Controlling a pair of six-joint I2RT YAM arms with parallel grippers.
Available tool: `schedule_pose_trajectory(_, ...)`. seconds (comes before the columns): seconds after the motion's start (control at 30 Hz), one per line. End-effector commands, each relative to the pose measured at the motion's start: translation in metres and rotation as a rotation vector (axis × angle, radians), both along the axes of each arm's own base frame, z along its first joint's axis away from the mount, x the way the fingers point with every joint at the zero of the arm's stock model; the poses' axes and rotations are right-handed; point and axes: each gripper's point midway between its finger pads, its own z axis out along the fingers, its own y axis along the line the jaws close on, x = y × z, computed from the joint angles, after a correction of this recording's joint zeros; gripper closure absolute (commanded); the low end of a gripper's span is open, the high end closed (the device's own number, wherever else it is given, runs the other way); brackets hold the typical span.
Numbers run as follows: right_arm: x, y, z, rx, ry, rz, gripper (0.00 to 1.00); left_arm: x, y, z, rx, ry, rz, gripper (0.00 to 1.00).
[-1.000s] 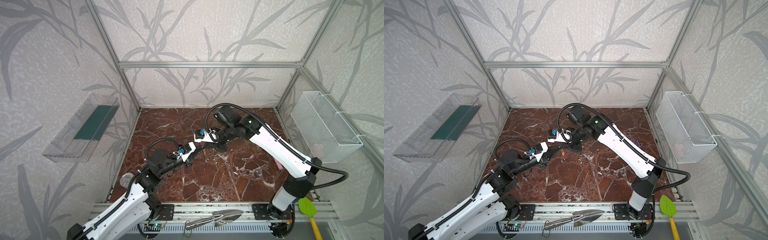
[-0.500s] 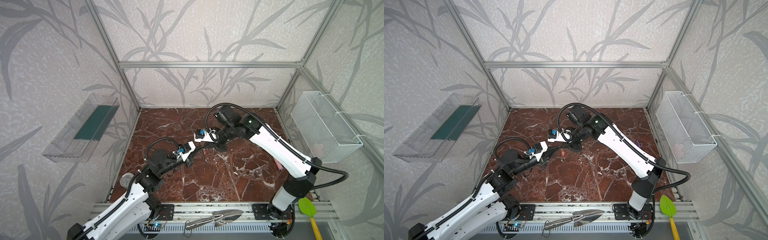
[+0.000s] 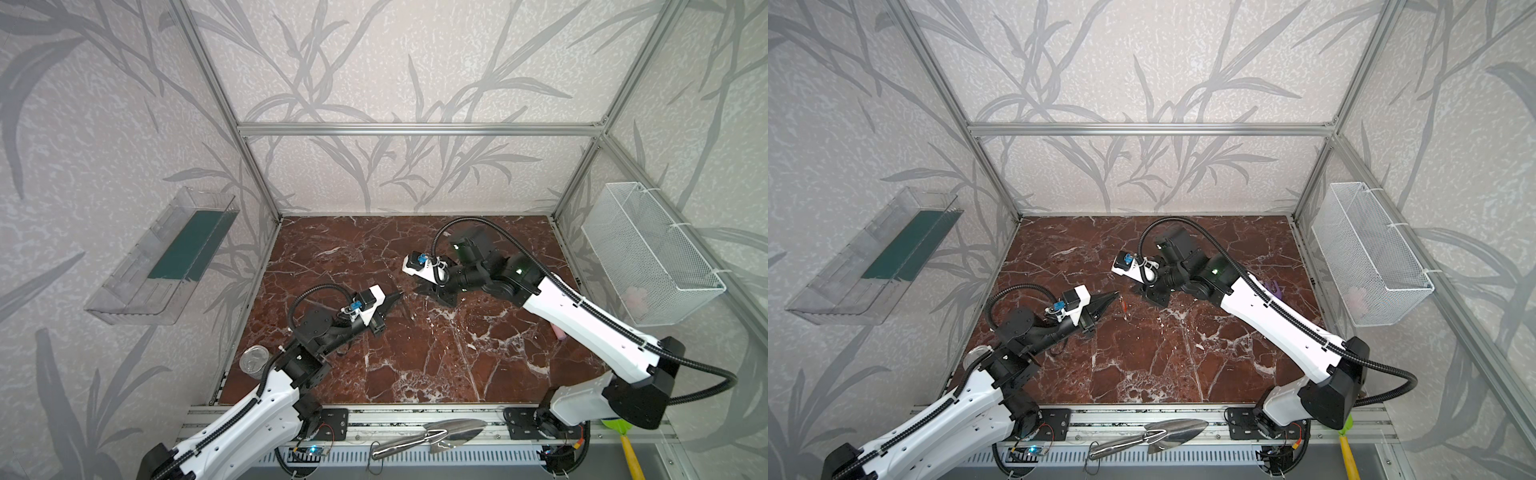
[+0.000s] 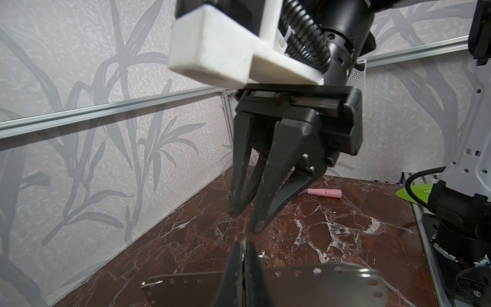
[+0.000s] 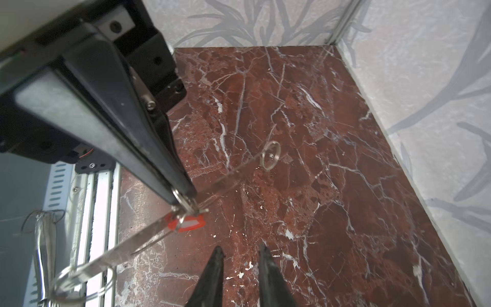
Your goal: Put the keys on the keyring
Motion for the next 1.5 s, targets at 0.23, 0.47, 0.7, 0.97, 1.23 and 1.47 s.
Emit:
schedule_pose_trajectory(0.23, -0.004, -0.004, 0.054, 0.428, -0.012, -0.135, 0.71, -0.006, 0.011, 0.039, -0.201, -0.087, 0.010, 1.00)
schedule_pose_trajectory(0.47, -0.004, 0.010, 0.049, 0.499, 0.065, -0.114, 0.71, -0.003, 0.010, 0.038, -0.247, -0.069, -0.003, 1.00)
schedule_pose_trajectory(0.7, -0.010, 0.022, 0.036, 0.468, 0.106, -0.065, 0.77, -0.005, 0.010, 0.041, -0.258, -0.072, -0.005, 1.00)
schedule_pose_trajectory(0.97, -0.027, 0.035, 0.026, 0.436, 0.127, 0.014, 0.80, -0.004, 0.009, 0.039, -0.251, -0.069, -0.011, 1.00)
schedule_pose_trajectory(1.23, -0.031, 0.041, 0.023, 0.423, 0.132, 0.045, 0.81, -0.004, 0.007, 0.039, -0.247, -0.067, -0.017, 1.00)
schedule_pose_trajectory(1.47, -0.033, 0.047, 0.019, 0.407, 0.135, 0.068, 0.82, -0.004, 0.004, 0.038, -0.244, -0.056, -0.033, 1.00)
